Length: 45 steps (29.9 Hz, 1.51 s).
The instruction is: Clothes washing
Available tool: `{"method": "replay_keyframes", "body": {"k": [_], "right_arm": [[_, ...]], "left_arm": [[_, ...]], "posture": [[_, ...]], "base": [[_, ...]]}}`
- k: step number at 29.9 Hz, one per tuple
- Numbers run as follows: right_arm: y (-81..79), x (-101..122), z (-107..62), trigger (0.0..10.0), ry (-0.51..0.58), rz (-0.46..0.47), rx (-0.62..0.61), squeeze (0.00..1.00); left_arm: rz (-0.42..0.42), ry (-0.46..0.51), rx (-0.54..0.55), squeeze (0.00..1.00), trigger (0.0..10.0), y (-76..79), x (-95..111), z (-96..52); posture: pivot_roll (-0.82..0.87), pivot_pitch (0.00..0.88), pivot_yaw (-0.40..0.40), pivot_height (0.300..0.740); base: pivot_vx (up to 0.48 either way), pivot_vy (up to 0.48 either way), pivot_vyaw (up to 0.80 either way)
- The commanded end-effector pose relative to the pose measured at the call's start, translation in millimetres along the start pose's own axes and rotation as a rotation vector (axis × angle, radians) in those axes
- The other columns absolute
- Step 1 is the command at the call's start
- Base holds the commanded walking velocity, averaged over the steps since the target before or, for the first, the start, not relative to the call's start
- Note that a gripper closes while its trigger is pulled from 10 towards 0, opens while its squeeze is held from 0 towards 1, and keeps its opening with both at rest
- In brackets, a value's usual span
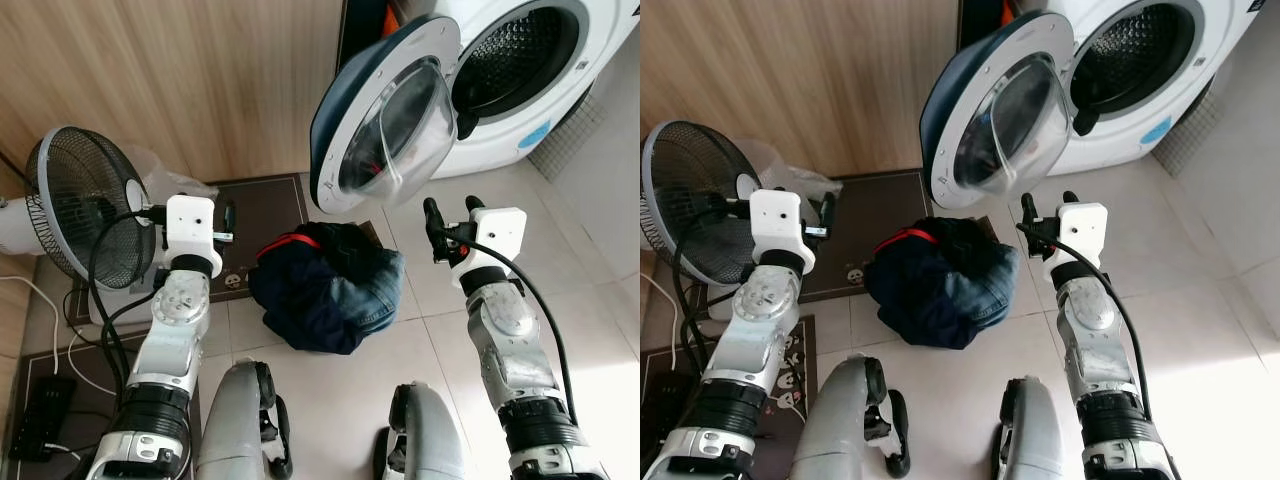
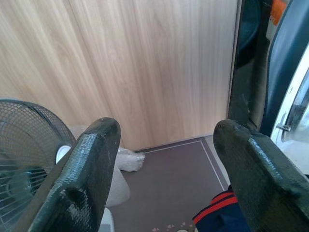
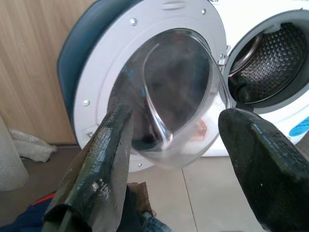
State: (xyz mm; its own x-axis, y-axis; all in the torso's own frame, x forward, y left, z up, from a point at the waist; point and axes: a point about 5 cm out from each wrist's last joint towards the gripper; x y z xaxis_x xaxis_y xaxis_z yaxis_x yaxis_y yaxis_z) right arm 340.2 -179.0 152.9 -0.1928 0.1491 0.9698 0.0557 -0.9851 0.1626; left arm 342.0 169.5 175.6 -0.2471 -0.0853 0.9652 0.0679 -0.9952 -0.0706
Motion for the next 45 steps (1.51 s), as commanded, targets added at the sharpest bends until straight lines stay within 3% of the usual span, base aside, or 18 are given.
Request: {"method": "replay_keyframes", "body": {"k": [1, 39, 45], "right_arm": [[3.4, -3.4, -3.8, 10.0, -0.011, -0.003, -0.006, 0.00], [2.7, -4.3, -2.5, 10.0, -0.037, 0.000, 0.023, 0.00], [2.2, -4.2, -2.1, 10.0, -0.037, 0.001, 0.026, 0.00]], "left_arm": [[-0.007, -0.025, -0.008, 0.00, 10.0, 4.8, -3.9, -1.1], [-0.020, -0.051, -0.009, 0.00, 10.0, 8.8, -9.1, -4.9], [-0.021, -0.053, -0.012, 0.00, 10.0, 9.2, -9.6, -4.8]], "posture": [[0.12, 0.292, -0.022, 0.612], [0.10, 0.289, -0.041, 0.612], [0.10, 0.282, -0.038, 0.574]], "base": [[0.000, 0.000, 0.00], [0.000, 0.000, 0.00], [0.000, 0.000, 0.00]]}}
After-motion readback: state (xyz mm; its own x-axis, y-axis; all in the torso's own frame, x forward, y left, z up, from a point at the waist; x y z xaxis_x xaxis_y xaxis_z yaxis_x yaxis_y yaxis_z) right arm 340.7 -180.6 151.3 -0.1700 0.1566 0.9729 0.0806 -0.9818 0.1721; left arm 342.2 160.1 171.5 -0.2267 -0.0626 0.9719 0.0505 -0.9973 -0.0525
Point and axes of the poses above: a point about 5 cm out from each wrist's last joint towards the gripper, its own z axis pointing out of the wrist towards the gripper, its own x axis along the axis of the wrist's last joint, y = z × x, and after that the axes turned 5 degrees about -z, right-handed
